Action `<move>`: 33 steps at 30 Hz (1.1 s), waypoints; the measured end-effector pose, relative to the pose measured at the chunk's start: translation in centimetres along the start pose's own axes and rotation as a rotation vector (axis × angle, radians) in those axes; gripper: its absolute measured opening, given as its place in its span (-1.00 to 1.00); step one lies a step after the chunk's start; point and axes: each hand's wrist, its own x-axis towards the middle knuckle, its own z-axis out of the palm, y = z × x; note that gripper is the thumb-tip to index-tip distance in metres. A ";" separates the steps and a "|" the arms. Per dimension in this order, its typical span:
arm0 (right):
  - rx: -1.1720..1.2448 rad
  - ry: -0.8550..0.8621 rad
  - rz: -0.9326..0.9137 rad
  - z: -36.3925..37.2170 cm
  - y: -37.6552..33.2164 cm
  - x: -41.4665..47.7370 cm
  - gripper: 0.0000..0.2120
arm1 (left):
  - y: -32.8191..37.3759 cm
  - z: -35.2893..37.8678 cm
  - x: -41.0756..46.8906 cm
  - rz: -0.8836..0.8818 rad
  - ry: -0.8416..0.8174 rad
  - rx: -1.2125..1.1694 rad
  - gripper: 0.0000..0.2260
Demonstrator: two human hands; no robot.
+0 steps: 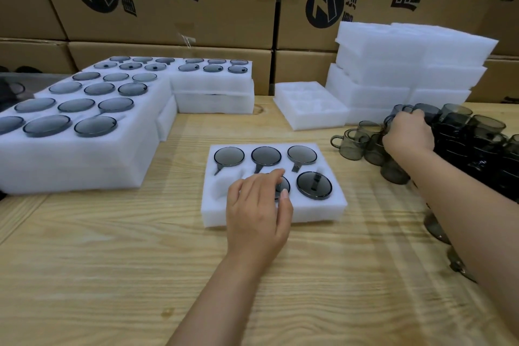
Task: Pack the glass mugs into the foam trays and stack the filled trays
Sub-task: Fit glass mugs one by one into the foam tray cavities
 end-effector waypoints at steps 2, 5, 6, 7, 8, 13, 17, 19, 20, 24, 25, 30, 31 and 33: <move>0.004 0.023 -0.047 -0.9 -0.7 -0.9 -0.73 | -0.1 0.1 -0.1 0.022 0.005 0.015 -0.75; 0.113 0.115 -0.141 -2.6 -2.4 -3.8 -0.75 | -0.3 0.3 -0.1 0.029 0.011 0.014 -0.76; 0.169 0.141 -0.178 -3.2 -3.1 -5.2 -0.72 | -0.2 0.3 -0.1 0.022 0.014 0.006 -0.76; 0.224 0.165 -0.220 -3.8 -3.8 -6.8 -0.69 | -0.1 0.2 0.0 0.014 0.021 -0.004 -0.75; 0.274 0.189 -0.265 -4.2 -4.4 -8.6 -0.66 | 0.0 0.2 0.0 0.006 0.033 -0.013 -0.73; 0.539 0.256 -0.482 -3.8 -7.6 -18.0 -0.63 | 0.4 -0.4 0.1 -0.093 0.015 -0.116 -0.53; 0.725 0.239 -0.645 -1.9 -9.0 -21.5 -0.73 | 0.9 -0.8 0.3 -0.198 0.033 -0.149 -0.39; 0.758 0.301 -0.702 -0.8 -9.0 -21.8 -0.75 | 0.9 -0.8 0.5 -0.207 0.054 -0.121 -0.39; 0.776 0.321 -0.715 -0.3 -8.8 -21.8 -0.75 | 0.9 -0.7 0.6 -0.219 0.049 -0.114 -0.38; 0.811 0.367 -0.740 0.8 -8.0 -21.9 -0.75 | 1.0 -0.6 0.7 -0.257 0.055 -0.108 -0.47; 0.798 0.387 -0.739 0.9 -7.9 -21.8 -0.75 | 0.9 -0.6 0.8 -0.252 0.056 -0.118 -0.51; 0.942 0.375 -0.654 1.1 -7.8 -22.4 -0.70 | 1.0 -1.4 1.6 -0.455 -0.001 -0.341 -0.49; 0.996 0.365 -0.627 1.1 -7.9 -22.7 -0.68 | 1.0 -1.9 1.7 -0.511 0.004 -0.408 -0.49; 1.094 0.305 -0.575 1.0 -8.2 -23.2 -0.63 | 0.7 -2.6 1.8 -0.555 0.028 -0.471 -0.53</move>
